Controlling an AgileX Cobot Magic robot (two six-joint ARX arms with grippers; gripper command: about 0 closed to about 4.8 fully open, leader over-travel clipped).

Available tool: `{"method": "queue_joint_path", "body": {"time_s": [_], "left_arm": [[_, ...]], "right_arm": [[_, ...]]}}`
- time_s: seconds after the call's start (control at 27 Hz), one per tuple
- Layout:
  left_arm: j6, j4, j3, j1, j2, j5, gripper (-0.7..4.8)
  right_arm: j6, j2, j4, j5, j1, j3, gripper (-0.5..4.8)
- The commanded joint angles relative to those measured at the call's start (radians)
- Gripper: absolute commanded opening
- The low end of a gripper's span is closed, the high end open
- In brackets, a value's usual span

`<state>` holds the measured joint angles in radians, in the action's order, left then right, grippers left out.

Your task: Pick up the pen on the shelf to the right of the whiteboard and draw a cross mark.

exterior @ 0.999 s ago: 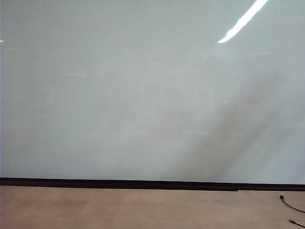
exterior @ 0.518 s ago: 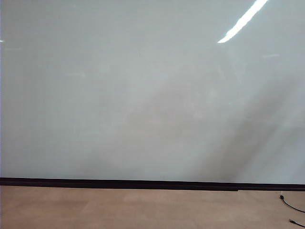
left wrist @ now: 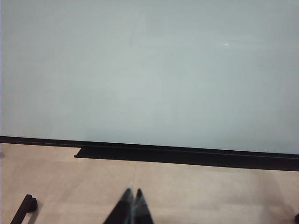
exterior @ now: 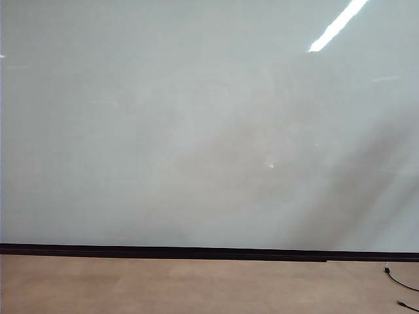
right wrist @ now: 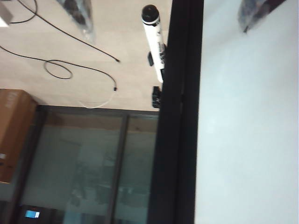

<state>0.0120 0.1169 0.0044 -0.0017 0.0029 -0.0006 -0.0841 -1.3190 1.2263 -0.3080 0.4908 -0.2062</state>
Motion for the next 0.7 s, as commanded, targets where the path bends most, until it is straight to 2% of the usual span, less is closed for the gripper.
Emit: {"method": "queue_joint_path", "body": {"time_s": [0.04, 0.15, 0.22, 0.44, 0.7], "left_arm": [[-0.004, -0.005, 0.002, 0.000, 0.000, 0.004, -0.05], [-0.004, -0.005, 0.002, 0.000, 0.000, 0.004, -0.04], [-0.004, -0.005, 0.002, 0.000, 0.000, 0.004, -0.05], [-0.004, -0.005, 0.002, 0.000, 0.000, 0.004, -0.04], [-0.004, -0.005, 0.002, 0.000, 0.000, 0.004, -0.04]], "right_arm": [[0.005, -0.067, 0.072, -0.031, 0.000, -0.036, 4.00], [0.005, -0.135, 0.091, -0.057, 0.002, -0.074, 4.00], [0.005, -0.213, 0.103, -0.115, 0.014, -0.121, 4.00], [0.015, -0.347, 0.174, -0.143, 0.037, -0.172, 4.00], [0.039, -0.459, 0.183, -0.195, 0.047, -0.245, 4.00]]}}
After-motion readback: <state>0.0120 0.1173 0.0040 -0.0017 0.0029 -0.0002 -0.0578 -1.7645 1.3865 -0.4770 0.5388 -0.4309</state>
